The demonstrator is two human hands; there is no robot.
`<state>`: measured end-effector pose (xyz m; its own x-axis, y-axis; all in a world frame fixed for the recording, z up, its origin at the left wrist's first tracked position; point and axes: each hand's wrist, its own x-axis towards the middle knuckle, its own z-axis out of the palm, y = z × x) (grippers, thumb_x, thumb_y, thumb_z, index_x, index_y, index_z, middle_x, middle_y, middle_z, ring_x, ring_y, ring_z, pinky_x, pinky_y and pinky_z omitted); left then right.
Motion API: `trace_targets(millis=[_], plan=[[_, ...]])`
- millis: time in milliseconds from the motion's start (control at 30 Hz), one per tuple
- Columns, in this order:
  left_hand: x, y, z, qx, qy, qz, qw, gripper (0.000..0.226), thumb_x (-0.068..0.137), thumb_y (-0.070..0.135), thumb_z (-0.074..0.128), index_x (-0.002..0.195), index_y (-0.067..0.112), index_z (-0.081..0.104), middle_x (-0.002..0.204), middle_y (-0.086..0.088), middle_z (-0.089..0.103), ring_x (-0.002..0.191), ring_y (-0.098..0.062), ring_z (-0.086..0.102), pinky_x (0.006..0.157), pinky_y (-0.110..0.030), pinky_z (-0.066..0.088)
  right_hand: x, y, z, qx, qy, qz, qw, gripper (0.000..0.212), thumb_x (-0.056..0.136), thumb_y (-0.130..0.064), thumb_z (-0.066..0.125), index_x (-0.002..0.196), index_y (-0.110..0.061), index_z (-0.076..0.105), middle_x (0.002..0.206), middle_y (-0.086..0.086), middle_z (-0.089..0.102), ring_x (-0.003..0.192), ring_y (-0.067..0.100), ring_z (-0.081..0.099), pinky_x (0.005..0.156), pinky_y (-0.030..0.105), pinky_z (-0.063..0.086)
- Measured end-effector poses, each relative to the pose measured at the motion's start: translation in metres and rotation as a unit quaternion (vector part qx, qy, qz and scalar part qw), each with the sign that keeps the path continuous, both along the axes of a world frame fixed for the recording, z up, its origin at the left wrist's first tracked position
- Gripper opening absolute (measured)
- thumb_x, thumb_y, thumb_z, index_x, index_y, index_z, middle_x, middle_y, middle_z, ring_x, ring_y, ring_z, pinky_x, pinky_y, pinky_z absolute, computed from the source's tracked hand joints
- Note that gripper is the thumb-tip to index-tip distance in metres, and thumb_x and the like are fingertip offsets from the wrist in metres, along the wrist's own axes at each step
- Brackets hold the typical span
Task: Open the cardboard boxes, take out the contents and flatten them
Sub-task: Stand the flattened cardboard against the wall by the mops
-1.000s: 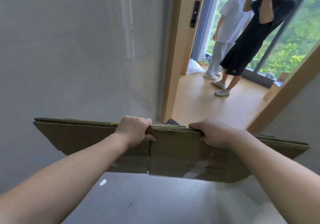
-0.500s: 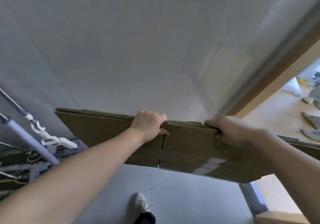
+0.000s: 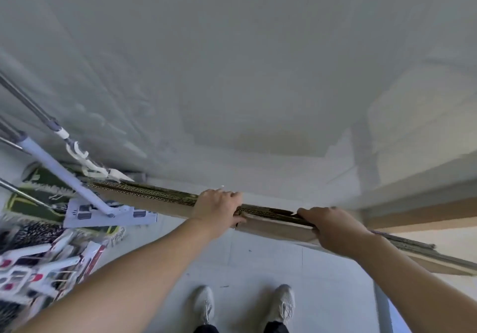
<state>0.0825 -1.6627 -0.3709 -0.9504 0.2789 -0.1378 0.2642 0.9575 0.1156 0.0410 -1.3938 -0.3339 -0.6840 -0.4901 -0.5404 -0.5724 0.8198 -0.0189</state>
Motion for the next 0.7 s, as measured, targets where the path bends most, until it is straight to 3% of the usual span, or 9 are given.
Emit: trace_targets(millis=[100,267,367,433,533,700], plan=[[-0.019,0.001,-0.034,-0.044,-0.038,0.038,0.998,0.045,0.086,0.062,0.05,0.105,0.021,0.051,0.099,0.003,0.064,0.095,-0.018,0.058,0.068,-0.028,0.032,-0.027,-0.003,-0.039,-0.021,-0.009,0.019,1.0,0.045,0.089,-0.011,0.042,0.13,-0.029,0.042,0.109,-0.003,0.06,0.097,0.025,0.059,0.077,0.033,0.045],[-0.04,-0.002,-0.095,-0.057,-0.04,0.081,0.994,0.048,0.084,0.065,0.05,0.103,0.021,0.053,0.095,0.004,0.064,0.094,-0.018,0.058,0.067,-0.026,0.031,-0.065,-0.009,-0.103,-0.047,-0.034,0.045,0.997,0.046,0.087,-0.01,0.041,0.128,-0.032,0.04,0.102,-0.003,0.06,0.092,0.024,0.059,0.073,0.031,0.043],[-0.043,-0.006,-0.128,-0.028,-0.006,0.08,0.996,0.049,0.064,0.065,0.073,0.076,0.02,0.058,0.064,0.005,0.061,0.065,-0.017,0.062,0.056,-0.024,0.03,-0.075,-0.016,-0.135,-0.044,-0.036,0.061,0.997,0.053,0.087,-0.008,0.041,0.133,-0.032,0.034,0.104,-0.003,0.059,0.09,0.026,0.06,0.072,0.032,0.045],[-0.044,-0.01,-0.15,-0.028,0.005,0.078,0.997,0.055,0.044,0.064,0.083,0.059,0.02,0.053,0.046,0.008,0.05,0.044,-0.014,0.053,0.048,-0.019,0.025,-0.074,-0.021,-0.151,-0.044,-0.035,0.079,0.995,0.061,0.087,-0.006,0.04,0.14,-0.031,0.025,0.104,-0.002,0.058,0.085,0.026,0.058,0.069,0.032,0.045],[-0.038,-0.016,-0.171,-0.037,0.001,0.064,0.997,0.056,0.04,0.06,0.085,0.055,0.019,0.051,0.043,0.009,0.045,0.039,-0.014,0.046,0.049,-0.018,0.019,-0.069,-0.028,-0.169,-0.034,-0.047,0.107,0.993,0.062,0.088,-0.005,0.039,0.144,-0.025,0.022,0.108,0.0,0.057,0.077,0.024,0.049,0.064,0.031,0.038],[-0.043,-0.032,-0.182,-0.031,0.008,0.073,0.997,0.054,0.038,0.059,0.086,0.054,0.019,0.054,0.044,0.008,0.049,0.041,-0.014,0.051,0.048,-0.017,0.025,-0.076,-0.036,-0.189,-0.08,-0.079,0.093,0.989,0.062,0.088,-0.007,0.04,0.145,-0.028,0.024,0.108,0.0,0.058,0.092,0.028,0.059,0.074,0.033,0.046]])
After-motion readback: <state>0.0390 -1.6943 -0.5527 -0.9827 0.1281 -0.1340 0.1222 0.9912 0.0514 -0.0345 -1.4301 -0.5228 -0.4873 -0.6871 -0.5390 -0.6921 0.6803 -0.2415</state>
